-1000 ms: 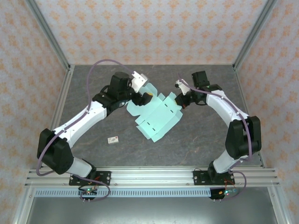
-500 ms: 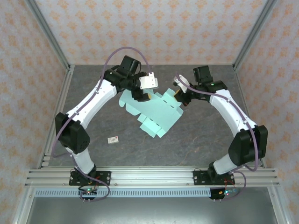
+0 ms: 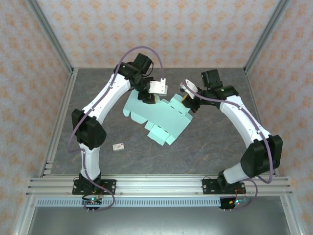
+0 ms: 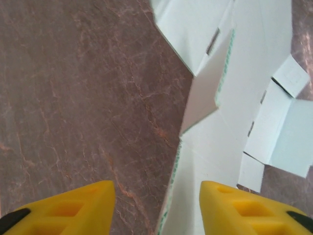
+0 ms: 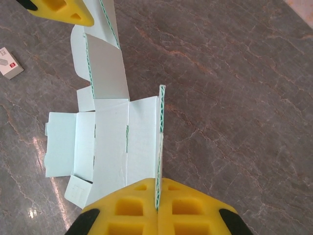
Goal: Fold the paper box
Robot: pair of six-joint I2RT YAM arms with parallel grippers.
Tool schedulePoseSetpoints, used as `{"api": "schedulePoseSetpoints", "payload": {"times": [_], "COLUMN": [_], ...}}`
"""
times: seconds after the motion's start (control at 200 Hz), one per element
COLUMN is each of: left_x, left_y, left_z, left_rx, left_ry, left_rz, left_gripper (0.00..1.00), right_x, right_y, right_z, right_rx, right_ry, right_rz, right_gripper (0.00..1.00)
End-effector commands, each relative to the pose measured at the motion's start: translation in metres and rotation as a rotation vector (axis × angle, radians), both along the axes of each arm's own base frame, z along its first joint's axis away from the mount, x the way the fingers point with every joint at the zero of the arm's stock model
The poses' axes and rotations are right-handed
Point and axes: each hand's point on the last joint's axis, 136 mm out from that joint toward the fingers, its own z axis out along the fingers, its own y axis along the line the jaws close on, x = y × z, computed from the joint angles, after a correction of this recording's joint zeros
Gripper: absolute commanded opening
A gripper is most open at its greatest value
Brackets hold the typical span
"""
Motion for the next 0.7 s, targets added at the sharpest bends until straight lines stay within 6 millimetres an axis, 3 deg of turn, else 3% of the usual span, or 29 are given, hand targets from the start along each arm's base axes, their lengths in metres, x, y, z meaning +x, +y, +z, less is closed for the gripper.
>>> {"api": "schedulePoseSetpoints", "payload": {"times": [0.0,0.41,0.485,0.56,0.696], "left_x": [-0.006,-0.006,-0.005,-0.002,0.000], "left_y": [0.006,0.002,0.001,0.003,0.008], "left_z": [0.008,0.011,0.018,0.026,0.048], "left_rx": [0.025,0.009,-0.019,-0.080,-0.223], "left_ry": [0.010,0.037,0.039,0.072,0.160], "left_rz": [0.001,0.034,0.069,0.140,0.270], "left_gripper": [0.43,0.08,0.02,0.00,0.00], "right_x": [-0.001,0.007,0.016,0.027,0.027], "right_y": [0.001,0.004,0.004,-0.001,-0.002], "right_z": [0.022,0.031,0.041,0.054,0.083], "right_rx": [0.005,0.031,0.067,0.116,0.244], "right_ry": [-0.085,-0.110,-0.105,-0.091,-0.094], "right_rz": [0.017,-0.025,-0.098,-0.218,-0.315], "right_gripper": [0.00,0.02,0.13,0.32,0.58]}}
